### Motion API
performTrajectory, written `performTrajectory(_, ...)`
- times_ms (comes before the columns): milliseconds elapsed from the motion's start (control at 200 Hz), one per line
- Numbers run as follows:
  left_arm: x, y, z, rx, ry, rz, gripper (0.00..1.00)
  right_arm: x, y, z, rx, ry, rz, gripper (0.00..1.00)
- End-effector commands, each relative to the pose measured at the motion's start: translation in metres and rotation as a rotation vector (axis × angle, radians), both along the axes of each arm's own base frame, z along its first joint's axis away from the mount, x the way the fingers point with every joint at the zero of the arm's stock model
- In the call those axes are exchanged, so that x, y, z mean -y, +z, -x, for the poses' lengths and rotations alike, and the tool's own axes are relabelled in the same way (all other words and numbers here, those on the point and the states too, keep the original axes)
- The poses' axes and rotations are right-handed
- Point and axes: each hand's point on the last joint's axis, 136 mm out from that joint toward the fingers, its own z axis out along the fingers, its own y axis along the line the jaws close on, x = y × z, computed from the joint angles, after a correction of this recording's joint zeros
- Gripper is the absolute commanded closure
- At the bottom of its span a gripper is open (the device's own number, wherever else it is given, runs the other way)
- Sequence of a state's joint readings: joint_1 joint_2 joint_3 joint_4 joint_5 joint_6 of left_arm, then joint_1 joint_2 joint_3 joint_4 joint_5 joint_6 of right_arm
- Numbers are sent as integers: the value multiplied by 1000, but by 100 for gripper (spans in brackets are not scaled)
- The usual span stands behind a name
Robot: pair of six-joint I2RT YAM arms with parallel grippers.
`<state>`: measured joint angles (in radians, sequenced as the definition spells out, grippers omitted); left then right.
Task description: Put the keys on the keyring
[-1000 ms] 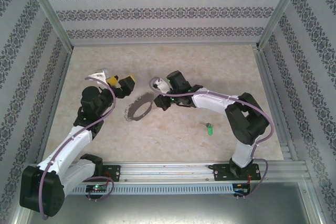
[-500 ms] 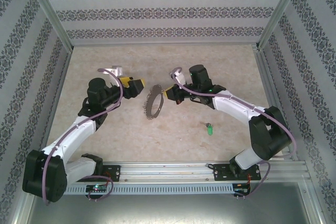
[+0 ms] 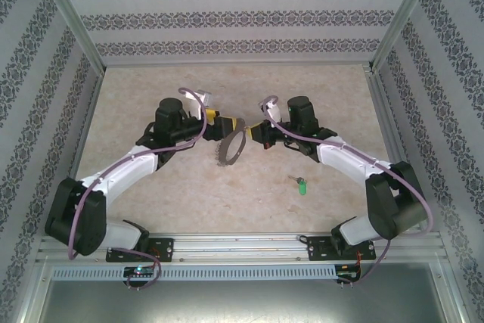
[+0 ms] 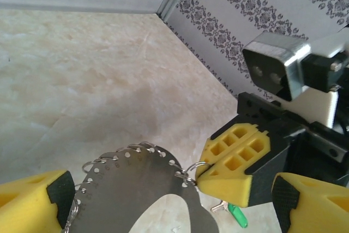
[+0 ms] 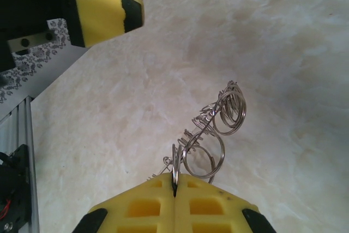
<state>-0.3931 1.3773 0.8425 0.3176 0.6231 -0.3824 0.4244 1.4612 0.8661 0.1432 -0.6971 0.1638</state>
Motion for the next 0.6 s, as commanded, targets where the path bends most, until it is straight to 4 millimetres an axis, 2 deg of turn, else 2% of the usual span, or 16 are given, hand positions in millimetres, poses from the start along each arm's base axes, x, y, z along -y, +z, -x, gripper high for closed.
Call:
performTrajectory(0,14,10,1,48,-82,-16,11,3,24,-4,64,-9,-67,100)
performTrajectory(185,25,3,6,35,-166,-14,33,4,28,6,50,45,-103,100)
performTrajectory(395,35,8,21,56,-271,62,59,6,27,14,34,80,-121,100)
performTrajectory(490,42,7,30,48,-325,86,68,6,31,19,32,101,-135,100)
performTrajectory(595,46,4,36,39,-356,92,72,6,33,23,27,124,-148,100)
